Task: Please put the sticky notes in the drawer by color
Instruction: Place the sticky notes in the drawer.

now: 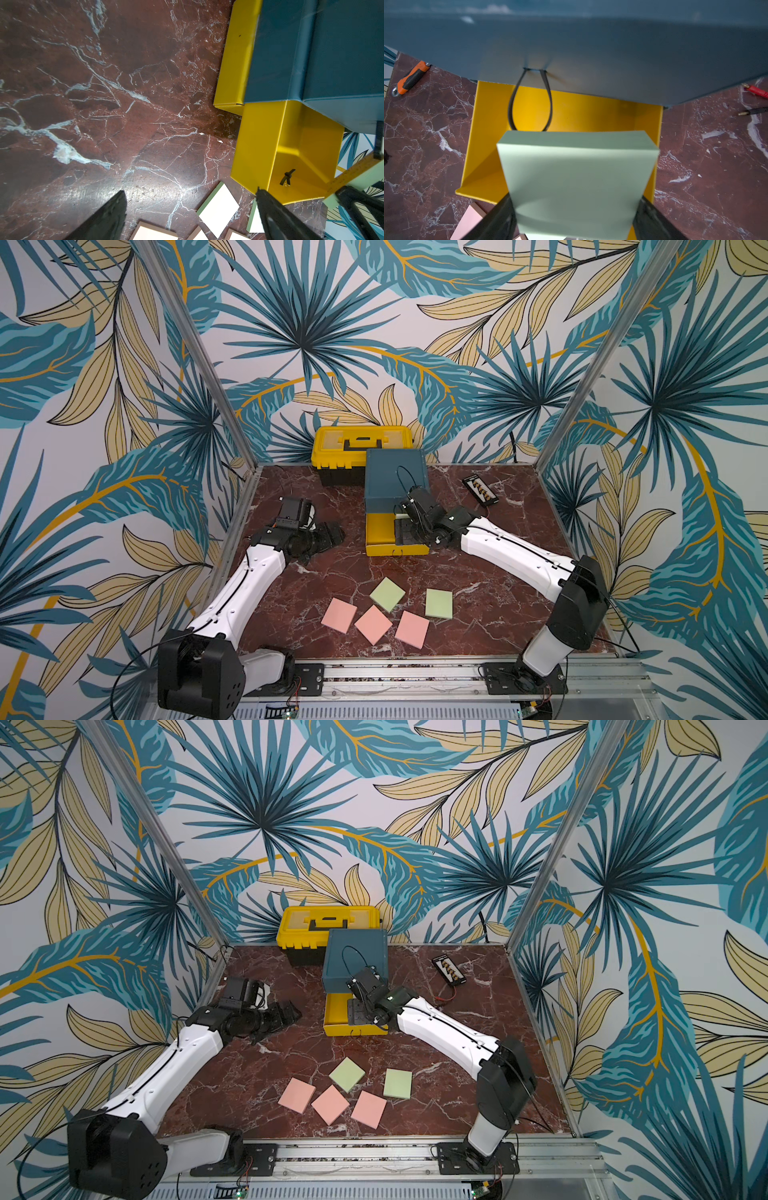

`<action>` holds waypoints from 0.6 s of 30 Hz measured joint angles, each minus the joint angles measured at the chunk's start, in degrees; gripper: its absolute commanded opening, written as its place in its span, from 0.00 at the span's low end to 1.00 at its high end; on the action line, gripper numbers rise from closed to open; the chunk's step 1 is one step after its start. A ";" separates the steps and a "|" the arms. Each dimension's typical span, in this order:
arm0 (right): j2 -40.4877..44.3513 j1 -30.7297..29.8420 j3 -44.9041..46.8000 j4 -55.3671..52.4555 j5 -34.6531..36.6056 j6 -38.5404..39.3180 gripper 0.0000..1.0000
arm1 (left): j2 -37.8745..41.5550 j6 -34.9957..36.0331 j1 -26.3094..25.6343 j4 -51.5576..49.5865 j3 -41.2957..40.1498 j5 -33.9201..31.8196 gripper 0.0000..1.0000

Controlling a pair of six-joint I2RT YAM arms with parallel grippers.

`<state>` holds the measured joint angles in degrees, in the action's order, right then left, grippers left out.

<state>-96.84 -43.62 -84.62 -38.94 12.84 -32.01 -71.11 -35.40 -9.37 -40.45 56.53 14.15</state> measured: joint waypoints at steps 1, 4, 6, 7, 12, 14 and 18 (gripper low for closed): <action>0.00 0.00 -0.35 -0.15 0.02 0.13 0.84 | 0.04 0.00 0.00 -0.02 0.00 0.00 0.99; 0.00 0.00 -1.66 -0.44 0.02 0.39 0.85 | 0.07 0.00 0.00 -0.04 0.00 0.00 0.99; 0.00 0.00 -2.36 -0.52 0.02 0.57 0.85 | 0.13 0.00 0.00 -0.07 0.00 0.00 0.99; 0.00 0.00 -2.51 -0.59 0.00 0.59 0.85 | 0.22 0.00 0.00 -0.07 -0.02 0.00 0.99; 0.04 0.00 -2.54 -1.44 0.02 0.59 0.85 | 1.14 0.00 0.00 -0.07 -0.02 0.00 0.99; 0.22 0.00 -2.54 -1.90 0.46 0.63 0.85 | 1.27 0.00 0.00 -0.07 -0.04 0.00 0.99; 2.16 0.00 -2.84 -4.33 3.04 1.51 0.86 | 1.38 0.00 0.00 0.00 -0.35 0.02 0.99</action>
<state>-94.67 -43.62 -87.46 -43.27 15.88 -30.50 -69.73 -35.40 -9.37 -40.45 56.18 14.17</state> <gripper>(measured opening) 0.855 0.987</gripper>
